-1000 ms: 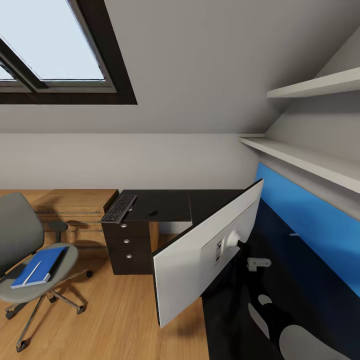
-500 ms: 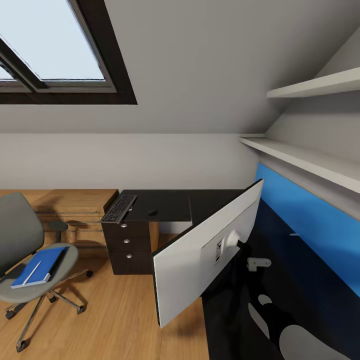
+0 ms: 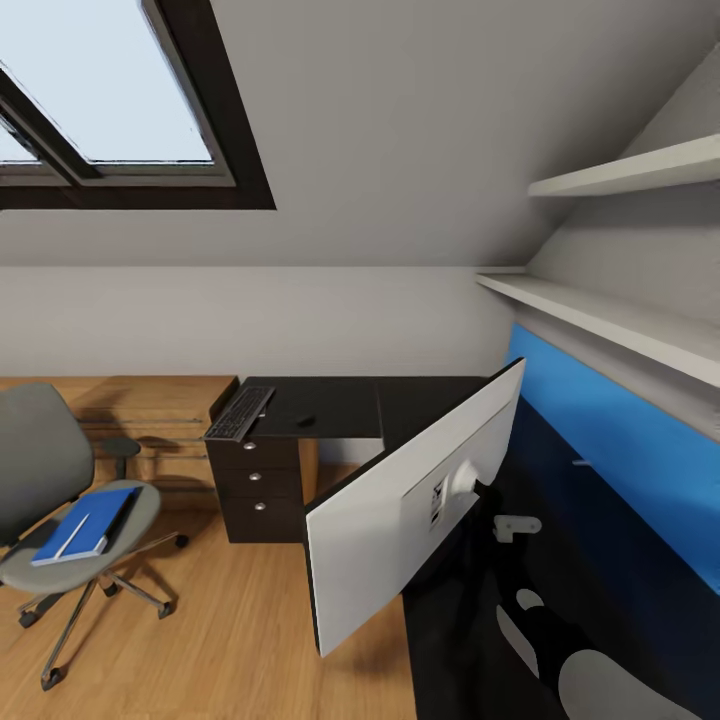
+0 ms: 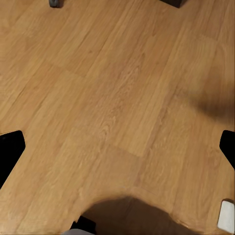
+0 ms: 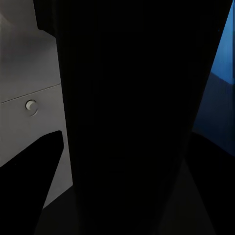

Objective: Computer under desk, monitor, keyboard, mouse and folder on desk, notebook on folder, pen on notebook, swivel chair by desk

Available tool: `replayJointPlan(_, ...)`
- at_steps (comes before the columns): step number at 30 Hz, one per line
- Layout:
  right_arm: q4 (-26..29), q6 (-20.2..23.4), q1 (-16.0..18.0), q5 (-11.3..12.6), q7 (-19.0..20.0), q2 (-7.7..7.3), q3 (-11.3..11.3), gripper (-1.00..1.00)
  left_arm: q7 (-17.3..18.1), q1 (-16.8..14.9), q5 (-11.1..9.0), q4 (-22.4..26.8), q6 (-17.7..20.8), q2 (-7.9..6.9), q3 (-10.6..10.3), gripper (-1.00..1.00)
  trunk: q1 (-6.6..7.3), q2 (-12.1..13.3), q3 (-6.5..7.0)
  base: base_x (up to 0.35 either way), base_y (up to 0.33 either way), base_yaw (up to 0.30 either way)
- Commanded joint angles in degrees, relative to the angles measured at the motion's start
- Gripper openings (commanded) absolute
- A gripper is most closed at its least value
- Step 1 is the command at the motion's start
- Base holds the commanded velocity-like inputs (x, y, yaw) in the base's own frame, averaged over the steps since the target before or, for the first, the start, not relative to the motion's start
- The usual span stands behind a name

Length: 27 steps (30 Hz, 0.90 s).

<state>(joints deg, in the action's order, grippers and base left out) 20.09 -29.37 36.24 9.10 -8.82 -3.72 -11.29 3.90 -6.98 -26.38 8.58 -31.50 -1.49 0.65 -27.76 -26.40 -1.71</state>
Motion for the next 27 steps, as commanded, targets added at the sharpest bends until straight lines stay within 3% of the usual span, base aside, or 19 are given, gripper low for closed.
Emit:
replayJointPlan(1, -0.1, -0.2, 0.1, 0.7, -0.2, -0.06, -0.7, -1.0, 0.4, -0.1, -0.4, 0.0, -0.1, 0.0, 0.1, 1.0, 0.0, -0.1, -0.13, -0.265, -0.07, 0.0)
replayJointPlan(27, -0.1, -0.2, 0.1, 0.7, -0.2, -0.06, -0.7, -1.0, 0.4, -0.1, -0.4, 0.0, -0.1, 0.0, 0.1, 1.0, 0.0, -0.1, -0.13, -0.241, -0.141, 0.0)
